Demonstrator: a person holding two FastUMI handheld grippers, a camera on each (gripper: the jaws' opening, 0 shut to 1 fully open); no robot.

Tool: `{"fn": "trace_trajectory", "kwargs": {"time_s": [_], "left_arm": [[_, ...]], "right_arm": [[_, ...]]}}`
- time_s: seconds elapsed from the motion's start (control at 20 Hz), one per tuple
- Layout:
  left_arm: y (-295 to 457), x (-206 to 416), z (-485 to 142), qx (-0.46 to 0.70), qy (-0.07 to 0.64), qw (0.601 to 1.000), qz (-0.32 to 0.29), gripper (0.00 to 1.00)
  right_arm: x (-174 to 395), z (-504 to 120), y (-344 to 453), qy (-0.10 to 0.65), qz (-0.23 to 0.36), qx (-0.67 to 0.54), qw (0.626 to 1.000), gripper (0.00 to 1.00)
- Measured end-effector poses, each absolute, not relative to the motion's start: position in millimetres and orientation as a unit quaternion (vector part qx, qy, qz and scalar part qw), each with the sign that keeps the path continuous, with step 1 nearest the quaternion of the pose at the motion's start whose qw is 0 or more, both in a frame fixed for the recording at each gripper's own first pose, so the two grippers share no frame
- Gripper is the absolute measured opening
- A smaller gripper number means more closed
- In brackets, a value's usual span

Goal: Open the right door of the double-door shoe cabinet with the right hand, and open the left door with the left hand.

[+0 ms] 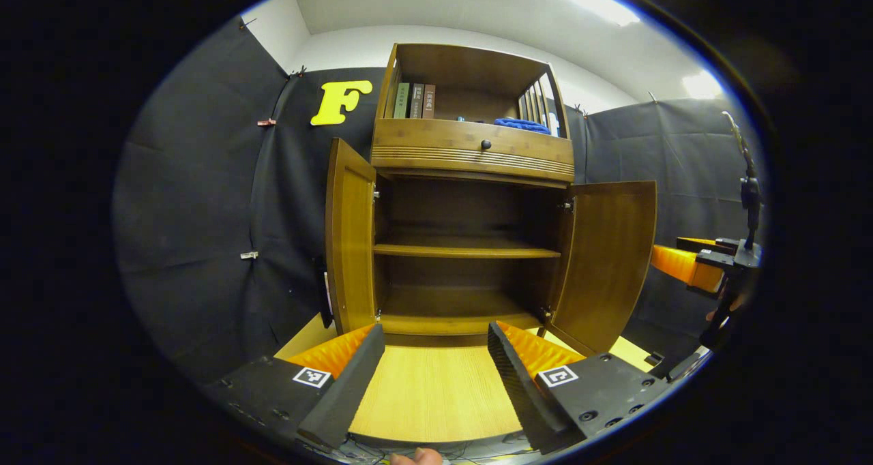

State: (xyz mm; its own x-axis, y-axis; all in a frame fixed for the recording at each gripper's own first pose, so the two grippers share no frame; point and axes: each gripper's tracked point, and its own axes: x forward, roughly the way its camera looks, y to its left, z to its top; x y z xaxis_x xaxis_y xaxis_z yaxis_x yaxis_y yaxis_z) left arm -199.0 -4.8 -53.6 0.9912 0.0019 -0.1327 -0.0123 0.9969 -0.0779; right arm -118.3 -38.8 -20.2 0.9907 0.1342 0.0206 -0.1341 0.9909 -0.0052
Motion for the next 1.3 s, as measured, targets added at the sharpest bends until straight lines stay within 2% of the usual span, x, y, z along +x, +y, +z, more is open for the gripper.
{"fn": "trace_trajectory", "kwargs": {"time_s": [0.1,0.2,0.3,0.4,0.6,0.65,0.75,1.1,1.3], "left_arm": [[-4.2,-200.0,-51.5,-0.035,0.063,0.997,0.006,0.95],[-5.4,-198.9,-50.2,-0.03,0.061,0.998,0.005,0.95],[-7.5,-198.4,-49.3,-0.025,0.06,0.998,0.003,0.94],[-8.4,-197.4,-47.7,-0.023,0.057,0.998,0.004,0.94],[-8.7,-196.1,-44.3,-0.021,0.052,0.998,0.012,0.94],[-8.0,-197.0,-42.3,-0.016,0.05,0.998,0.016,0.97],[-4.7,-200.3,-39.5,-0.003,0.043,0.999,0.025,0.92],[3.6,-220.5,-55.9,-0.022,0.057,0.998,0.029,0.94],[14.8,-239.8,-56.9,-0.026,0.056,0.997,0.038,0.96]], "right_arm": [[-119.9,-18.5,-39.6,-0.012,0.065,0.003,0.998,1.0],[-121.9,-18.3,-40.7,-0.015,0.063,0.002,0.998,0.95],[-123.2,-20.0,-41.0,-0.013,0.063,0.002,0.998,0.98],[-124.5,-18.4,-41.7,-0.015,0.062,0.002,0.998,0.95],[-124.2,-20.1,-42.8,-0.017,0.056,0.003,0.998,0.98],[-123.3,-22.0,-41.4,-0.015,0.056,0.006,0.998,0.98],[-120.9,-27.7,-33.4,-0.01,0.062,0.017,0.998,0.96],[-102.2,-29.1,-8.8,0.0,0.045,0.026,0.999,1.0],[-106.0,-19.1,16.9,0.001,0.058,0.032,0.998,0.98]]}}
